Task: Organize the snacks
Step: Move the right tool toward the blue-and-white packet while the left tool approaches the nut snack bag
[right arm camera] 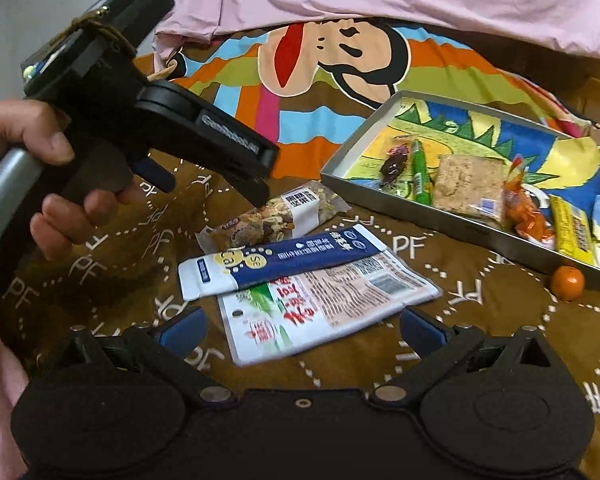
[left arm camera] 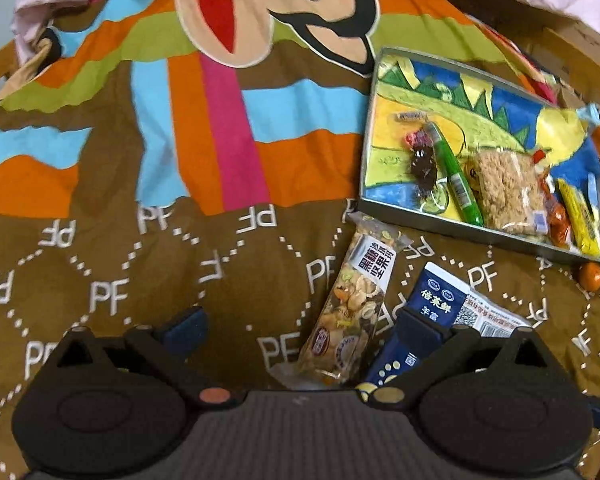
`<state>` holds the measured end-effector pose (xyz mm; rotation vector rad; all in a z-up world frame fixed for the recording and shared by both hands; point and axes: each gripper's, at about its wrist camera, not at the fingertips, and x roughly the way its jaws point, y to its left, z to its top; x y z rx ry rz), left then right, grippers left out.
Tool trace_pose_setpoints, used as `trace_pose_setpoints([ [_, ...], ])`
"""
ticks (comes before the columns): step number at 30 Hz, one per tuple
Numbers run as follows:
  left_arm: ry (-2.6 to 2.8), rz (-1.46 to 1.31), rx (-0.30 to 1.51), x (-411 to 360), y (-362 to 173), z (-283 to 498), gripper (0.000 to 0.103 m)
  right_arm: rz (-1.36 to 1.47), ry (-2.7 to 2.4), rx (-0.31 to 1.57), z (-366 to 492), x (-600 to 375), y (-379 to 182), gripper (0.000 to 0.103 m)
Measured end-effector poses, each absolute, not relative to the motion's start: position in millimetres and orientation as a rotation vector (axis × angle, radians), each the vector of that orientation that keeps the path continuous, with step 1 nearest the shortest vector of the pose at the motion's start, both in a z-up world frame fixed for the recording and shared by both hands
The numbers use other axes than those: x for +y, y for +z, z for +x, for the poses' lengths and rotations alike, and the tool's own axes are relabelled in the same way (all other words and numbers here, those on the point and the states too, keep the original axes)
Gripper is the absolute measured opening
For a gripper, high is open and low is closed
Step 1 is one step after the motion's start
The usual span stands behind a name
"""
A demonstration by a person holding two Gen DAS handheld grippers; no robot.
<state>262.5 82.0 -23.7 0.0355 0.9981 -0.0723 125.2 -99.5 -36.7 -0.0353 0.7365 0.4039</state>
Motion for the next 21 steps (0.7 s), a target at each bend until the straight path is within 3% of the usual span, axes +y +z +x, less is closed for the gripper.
trace_pose_setpoints([
  [21, -0.064, 0.1, 0.984, 79, -38, 284, 0.102, -0.023, 0.304, 0.817, 187, -42, -63, 0.102],
])
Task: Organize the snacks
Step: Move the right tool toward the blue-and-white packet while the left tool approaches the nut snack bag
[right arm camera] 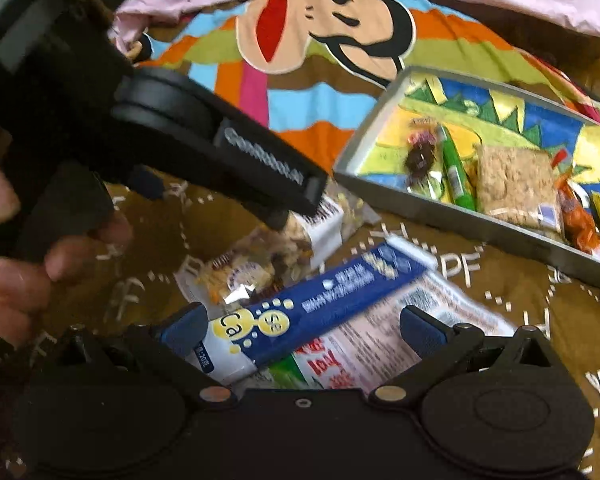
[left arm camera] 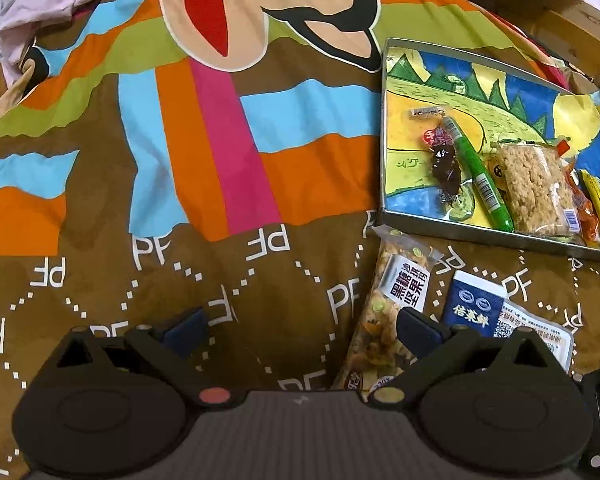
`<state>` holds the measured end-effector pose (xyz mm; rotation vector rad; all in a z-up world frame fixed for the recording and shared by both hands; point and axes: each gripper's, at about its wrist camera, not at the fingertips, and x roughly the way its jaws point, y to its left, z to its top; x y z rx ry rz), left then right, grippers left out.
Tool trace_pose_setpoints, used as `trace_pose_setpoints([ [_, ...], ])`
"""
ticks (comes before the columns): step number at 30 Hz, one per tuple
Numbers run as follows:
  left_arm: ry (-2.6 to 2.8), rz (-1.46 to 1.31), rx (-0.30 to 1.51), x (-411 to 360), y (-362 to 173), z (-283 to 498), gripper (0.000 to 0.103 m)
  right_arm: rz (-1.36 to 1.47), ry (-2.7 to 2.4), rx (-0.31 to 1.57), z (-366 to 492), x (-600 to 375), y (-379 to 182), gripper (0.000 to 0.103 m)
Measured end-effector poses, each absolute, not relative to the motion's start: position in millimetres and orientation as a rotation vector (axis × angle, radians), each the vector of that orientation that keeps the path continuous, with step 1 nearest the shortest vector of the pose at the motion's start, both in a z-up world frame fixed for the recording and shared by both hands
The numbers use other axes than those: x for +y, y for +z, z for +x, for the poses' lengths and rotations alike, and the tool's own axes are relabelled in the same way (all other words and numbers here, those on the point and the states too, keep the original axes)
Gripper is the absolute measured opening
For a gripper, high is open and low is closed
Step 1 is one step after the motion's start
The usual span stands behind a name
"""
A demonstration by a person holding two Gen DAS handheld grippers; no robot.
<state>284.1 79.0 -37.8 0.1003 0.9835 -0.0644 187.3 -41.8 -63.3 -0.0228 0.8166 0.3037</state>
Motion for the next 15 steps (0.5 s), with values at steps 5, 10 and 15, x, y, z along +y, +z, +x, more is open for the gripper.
trace_pose_setpoints([
  [5, -0.072, 0.076, 0.987, 82, -37, 283, 0.102, 0.035, 0.205, 0.856, 178, -74, -60, 0.102],
  [10, -0.1, 0.074, 0.997, 80, -39, 283, 0.101, 0.065, 0.07, 0.859, 173, -104, -63, 0.102],
  [15, -0.095, 0.104, 0.999, 78, -43, 284, 0.1, 0.089, 0.199, 0.803, 173, -85, -57, 0.102],
])
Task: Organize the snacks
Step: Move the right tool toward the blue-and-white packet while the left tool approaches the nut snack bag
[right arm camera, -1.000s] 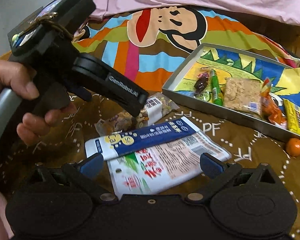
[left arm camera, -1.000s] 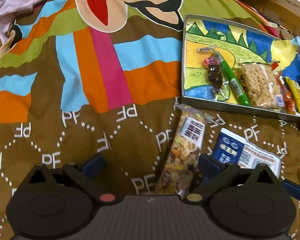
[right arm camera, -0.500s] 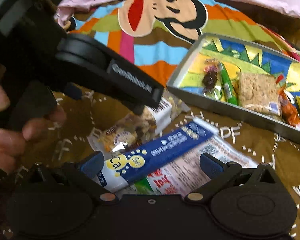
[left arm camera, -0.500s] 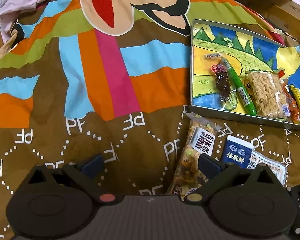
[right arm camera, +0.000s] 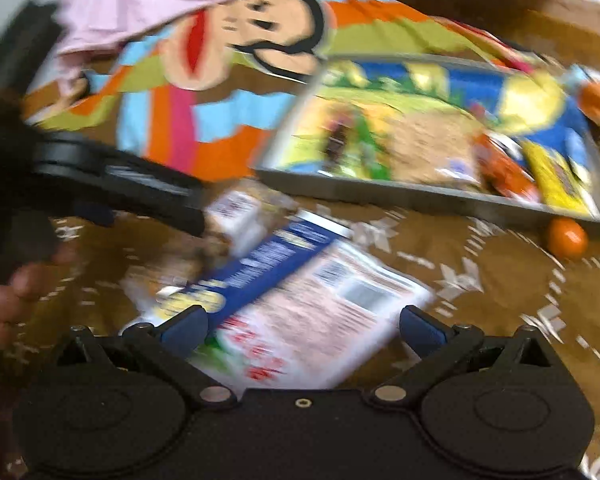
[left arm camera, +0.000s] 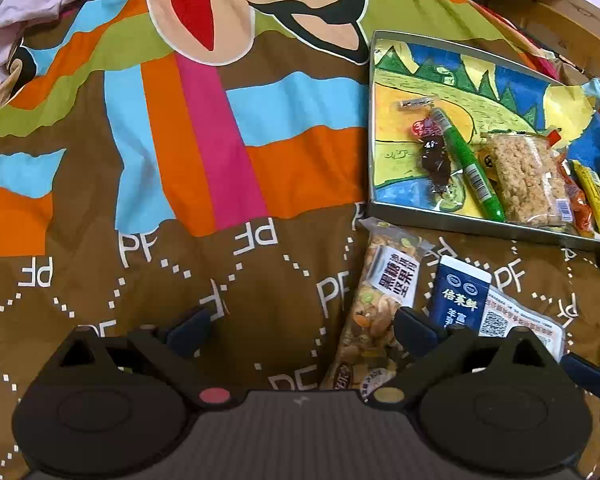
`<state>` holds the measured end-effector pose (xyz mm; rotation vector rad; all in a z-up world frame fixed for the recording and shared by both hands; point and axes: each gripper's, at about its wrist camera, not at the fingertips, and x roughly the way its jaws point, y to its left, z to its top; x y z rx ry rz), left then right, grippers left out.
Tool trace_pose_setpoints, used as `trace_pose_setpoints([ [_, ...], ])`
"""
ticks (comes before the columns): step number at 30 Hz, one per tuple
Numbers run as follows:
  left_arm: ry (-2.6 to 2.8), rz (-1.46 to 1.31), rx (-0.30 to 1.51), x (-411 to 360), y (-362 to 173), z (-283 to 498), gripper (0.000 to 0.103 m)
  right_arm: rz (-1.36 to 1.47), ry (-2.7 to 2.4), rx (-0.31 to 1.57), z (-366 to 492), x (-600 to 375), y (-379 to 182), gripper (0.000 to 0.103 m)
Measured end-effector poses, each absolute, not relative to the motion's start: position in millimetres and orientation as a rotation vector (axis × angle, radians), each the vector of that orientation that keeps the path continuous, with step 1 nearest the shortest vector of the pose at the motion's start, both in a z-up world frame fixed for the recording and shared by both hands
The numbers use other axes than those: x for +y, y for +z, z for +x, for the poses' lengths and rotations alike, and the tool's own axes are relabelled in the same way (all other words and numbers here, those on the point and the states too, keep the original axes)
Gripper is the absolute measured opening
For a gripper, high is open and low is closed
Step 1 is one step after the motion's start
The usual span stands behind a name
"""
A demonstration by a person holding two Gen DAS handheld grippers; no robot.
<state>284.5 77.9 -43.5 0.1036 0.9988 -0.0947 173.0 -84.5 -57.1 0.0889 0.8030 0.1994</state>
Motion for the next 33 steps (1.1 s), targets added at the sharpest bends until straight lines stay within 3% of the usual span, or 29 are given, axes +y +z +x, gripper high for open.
trace_pose_setpoints([
  [8, -0.107, 0.088, 1.0, 80, -45, 287, 0.1, -0.006, 0.219, 0.805, 191, -44, -65, 0.102],
  [14, -0.136, 0.116, 1.003, 74, -48, 286, 0.092, -0.007, 0.048, 0.82, 184, -74, -64, 0.1],
  [19, -0.165, 0.124, 0.998, 72, -45, 284, 0.08, 0.019, 0.027, 0.809, 183, -87, -67, 0.096],
  [24, -0.162, 0.106, 1.001, 77, -45, 286, 0.08, 0.03, 0.154, 0.737, 178, -65, -56, 0.099],
  [33, -0.206, 0.109, 1.002, 73, -47, 285, 0.075, 0.006, 0.101, 0.804, 194, -55, -70, 0.096],
])
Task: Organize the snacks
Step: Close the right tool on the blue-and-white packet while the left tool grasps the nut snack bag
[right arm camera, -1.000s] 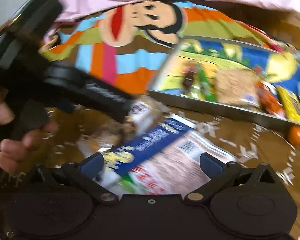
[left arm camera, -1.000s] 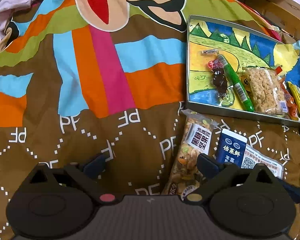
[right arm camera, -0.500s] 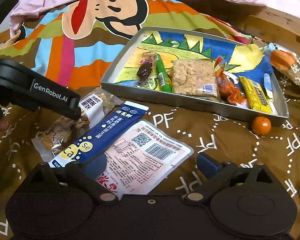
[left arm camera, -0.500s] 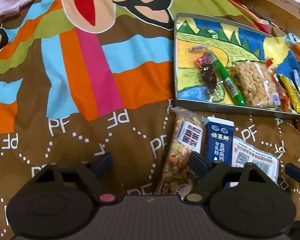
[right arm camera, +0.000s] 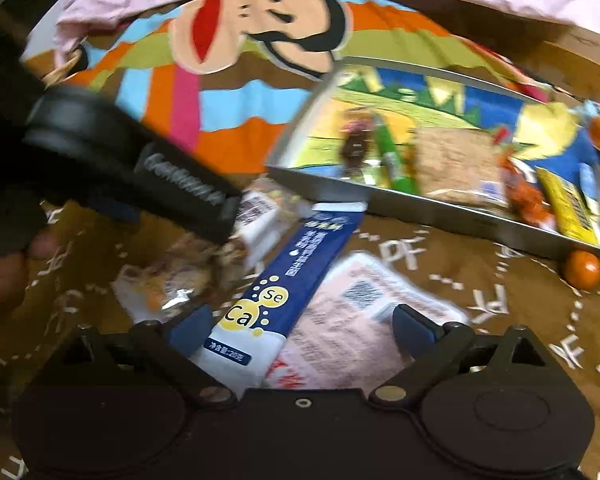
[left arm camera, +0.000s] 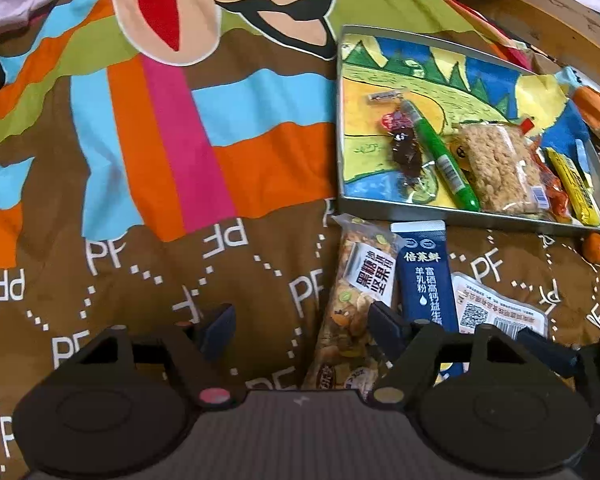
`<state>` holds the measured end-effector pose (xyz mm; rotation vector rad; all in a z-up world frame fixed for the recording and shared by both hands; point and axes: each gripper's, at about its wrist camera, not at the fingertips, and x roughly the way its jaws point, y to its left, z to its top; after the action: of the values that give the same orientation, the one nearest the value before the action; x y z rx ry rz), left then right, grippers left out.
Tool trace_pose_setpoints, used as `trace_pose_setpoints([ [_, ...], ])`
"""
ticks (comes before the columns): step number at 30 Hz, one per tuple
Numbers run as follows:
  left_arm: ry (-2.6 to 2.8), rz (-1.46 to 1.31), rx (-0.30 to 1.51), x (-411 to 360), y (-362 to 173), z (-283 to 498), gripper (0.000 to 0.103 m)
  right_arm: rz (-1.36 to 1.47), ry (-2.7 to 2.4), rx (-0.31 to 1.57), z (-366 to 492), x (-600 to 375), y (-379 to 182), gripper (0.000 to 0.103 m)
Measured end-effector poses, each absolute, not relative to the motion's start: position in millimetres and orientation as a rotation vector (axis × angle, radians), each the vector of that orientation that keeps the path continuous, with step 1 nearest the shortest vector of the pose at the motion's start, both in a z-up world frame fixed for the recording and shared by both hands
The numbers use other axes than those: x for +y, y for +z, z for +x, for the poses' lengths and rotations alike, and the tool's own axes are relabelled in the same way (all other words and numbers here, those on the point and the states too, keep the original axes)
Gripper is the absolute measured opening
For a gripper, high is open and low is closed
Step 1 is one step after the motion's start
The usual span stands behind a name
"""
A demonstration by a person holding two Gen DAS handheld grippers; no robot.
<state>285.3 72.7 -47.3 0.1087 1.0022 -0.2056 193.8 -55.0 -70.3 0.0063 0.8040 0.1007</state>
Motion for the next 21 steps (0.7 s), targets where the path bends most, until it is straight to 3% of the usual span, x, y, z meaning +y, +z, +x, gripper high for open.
trace_pose_setpoints([
  [4, -0.24, 0.121, 0.998, 67, -47, 284, 0.065, 0.033, 0.088, 0.786, 191, -63, -67, 0.091],
  [5, -0.249, 0.126, 0.996, 66, -46, 283, 0.064, 0.028, 0.086, 0.776, 190, -62, -66, 0.082],
  [8, -0.273, 0.136, 0.996, 64, -45, 280, 0.059, 0.01, 0.078, 0.75, 189, -61, -65, 0.072],
  [16, -0.314, 0.147, 1.011, 56, -50, 281, 0.045, 0.121, 0.111, 0.788, 209, -71, -79, 0.07],
  [18, -0.332, 0.143, 1.017, 55, -50, 281, 0.037, 0.139, 0.109, 0.787, 210, -73, -79, 0.064],
  [20, -0.342, 0.167, 1.011, 51, -50, 279, 0.037, 0.15, 0.112, 0.784, 208, -74, -78, 0.047],
  [21, -0.349, 0.18, 1.005, 50, -50, 278, 0.037, 0.157, 0.117, 0.784, 206, -74, -77, 0.043],
])
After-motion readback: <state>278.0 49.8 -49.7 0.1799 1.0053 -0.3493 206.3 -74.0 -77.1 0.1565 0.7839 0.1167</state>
